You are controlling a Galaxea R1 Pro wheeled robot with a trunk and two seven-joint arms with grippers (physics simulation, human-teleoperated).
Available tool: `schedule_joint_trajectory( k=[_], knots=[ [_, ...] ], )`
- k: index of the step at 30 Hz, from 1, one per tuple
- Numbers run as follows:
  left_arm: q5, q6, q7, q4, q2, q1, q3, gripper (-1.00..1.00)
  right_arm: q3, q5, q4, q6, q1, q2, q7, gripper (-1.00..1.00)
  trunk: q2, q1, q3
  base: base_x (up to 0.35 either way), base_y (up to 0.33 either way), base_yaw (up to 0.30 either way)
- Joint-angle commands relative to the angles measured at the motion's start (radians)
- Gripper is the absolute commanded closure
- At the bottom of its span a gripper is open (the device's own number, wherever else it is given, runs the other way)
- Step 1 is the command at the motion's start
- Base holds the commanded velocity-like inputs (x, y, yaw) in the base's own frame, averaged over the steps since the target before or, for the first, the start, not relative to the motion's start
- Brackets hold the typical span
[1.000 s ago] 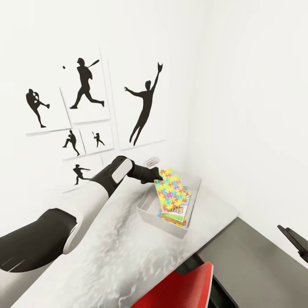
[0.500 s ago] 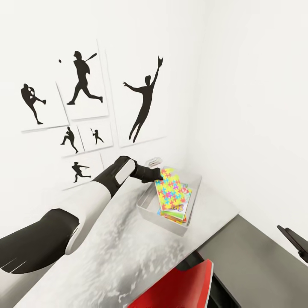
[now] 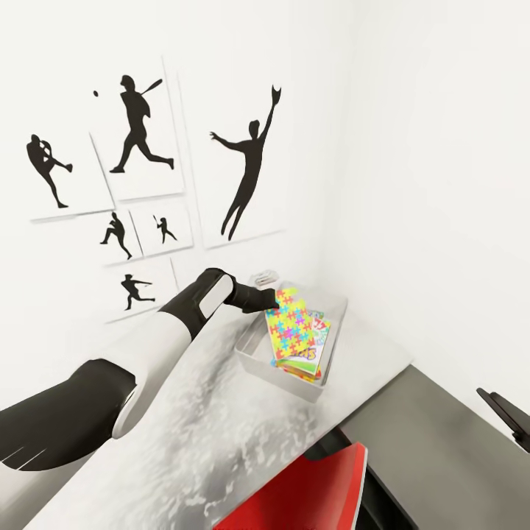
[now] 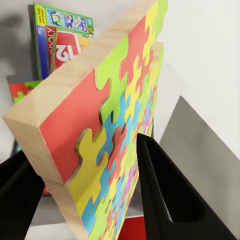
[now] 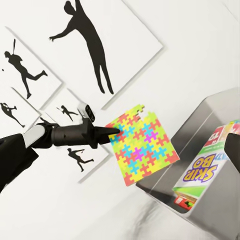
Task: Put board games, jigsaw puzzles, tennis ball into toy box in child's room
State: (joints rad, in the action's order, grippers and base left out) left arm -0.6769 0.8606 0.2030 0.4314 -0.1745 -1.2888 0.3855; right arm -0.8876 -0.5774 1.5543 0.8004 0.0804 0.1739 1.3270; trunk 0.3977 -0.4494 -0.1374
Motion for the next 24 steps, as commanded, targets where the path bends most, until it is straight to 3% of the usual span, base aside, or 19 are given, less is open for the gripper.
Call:
schedule_joint_trajectory(
  k=[1,5,11,24],
  knots=[
    [0.010,0.001,0.009,0.002,0.000,-0.001,0.001,1.00,-0.001,-0.002,0.000,0.008,0.001,0.000,0.001,-1.00,0.002,-0.001,-0.004,0.000,0.000,0.000],
    [0.008,0.006,0.019,0.030,0.000,-0.001,0.001,1.00,-0.001,-0.002,0.000,0.008,0.001,0.001,0.001,-1.00,0.002,-0.001,-0.010,0.000,0.000,0.000],
    [0.009,0.009,0.085,0.041,0.000,-0.001,0.001,1.00,-0.001,-0.002,0.000,0.008,0.001,0.001,0.001,-1.00,0.002,-0.001,-0.020,0.000,0.000,0.000],
    [0.010,0.009,0.096,0.041,0.000,-0.002,0.001,1.00,-0.001,-0.002,0.000,0.008,0.001,0.001,0.001,-1.00,0.002,-0.001,-0.042,0.000,0.000,0.000]
  ],
)
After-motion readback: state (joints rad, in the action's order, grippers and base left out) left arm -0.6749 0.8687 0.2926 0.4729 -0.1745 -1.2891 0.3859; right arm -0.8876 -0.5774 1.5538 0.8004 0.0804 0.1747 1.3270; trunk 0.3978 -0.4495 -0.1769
